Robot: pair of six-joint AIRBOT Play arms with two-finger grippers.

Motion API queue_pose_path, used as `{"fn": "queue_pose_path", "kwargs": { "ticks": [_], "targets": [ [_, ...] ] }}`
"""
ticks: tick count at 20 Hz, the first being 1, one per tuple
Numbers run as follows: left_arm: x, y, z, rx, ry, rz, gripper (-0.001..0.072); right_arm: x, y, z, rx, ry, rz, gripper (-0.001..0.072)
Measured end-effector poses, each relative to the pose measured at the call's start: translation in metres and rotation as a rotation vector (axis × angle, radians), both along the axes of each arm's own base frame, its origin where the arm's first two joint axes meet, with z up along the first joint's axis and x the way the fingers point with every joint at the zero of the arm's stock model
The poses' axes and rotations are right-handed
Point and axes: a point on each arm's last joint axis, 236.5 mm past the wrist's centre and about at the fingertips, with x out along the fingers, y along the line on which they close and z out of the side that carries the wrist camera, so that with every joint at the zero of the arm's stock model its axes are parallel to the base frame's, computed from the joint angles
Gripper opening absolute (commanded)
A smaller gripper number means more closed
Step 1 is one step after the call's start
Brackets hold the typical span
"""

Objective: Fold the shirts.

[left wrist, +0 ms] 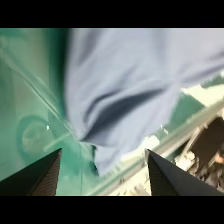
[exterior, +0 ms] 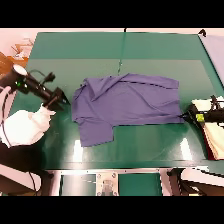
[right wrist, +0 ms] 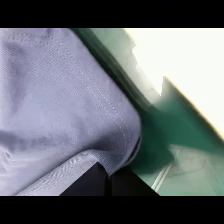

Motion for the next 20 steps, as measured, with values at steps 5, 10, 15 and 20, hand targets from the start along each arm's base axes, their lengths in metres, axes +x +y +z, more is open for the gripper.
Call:
{"fn": "queue_pose_path", "kwargs": {
  "ticks": [5, 10, 15, 20],
  "targets": [
    [-0.028, -0.028, -0.040, -0.009, 0.024, 0.097, 0.0593, 0.002, -0.002, -0.001, -0.005, -0.004, -0.001, 0.0016],
    [-0.037, -0.042, -0.061, 0.026, 0.006, 0.102, 0.0117, 0.002, -0.002, -0.001, -0.008, -0.006, -0.003, 0.0017],
    [-0.028, -0.043, -0.056, 0.043, -0.041, 0.079, 0.0030, 0.005, 0.002, 0.005, 0.014, -0.018, -0.003, 0.0016],
    [0.020, -0.042, 0.040, 0.036, -0.316, 0.037, 0.0029, 0.038, 0.010, 0.093, 0.031, -0.227, 0.033, 0.0017]
  ]
}}
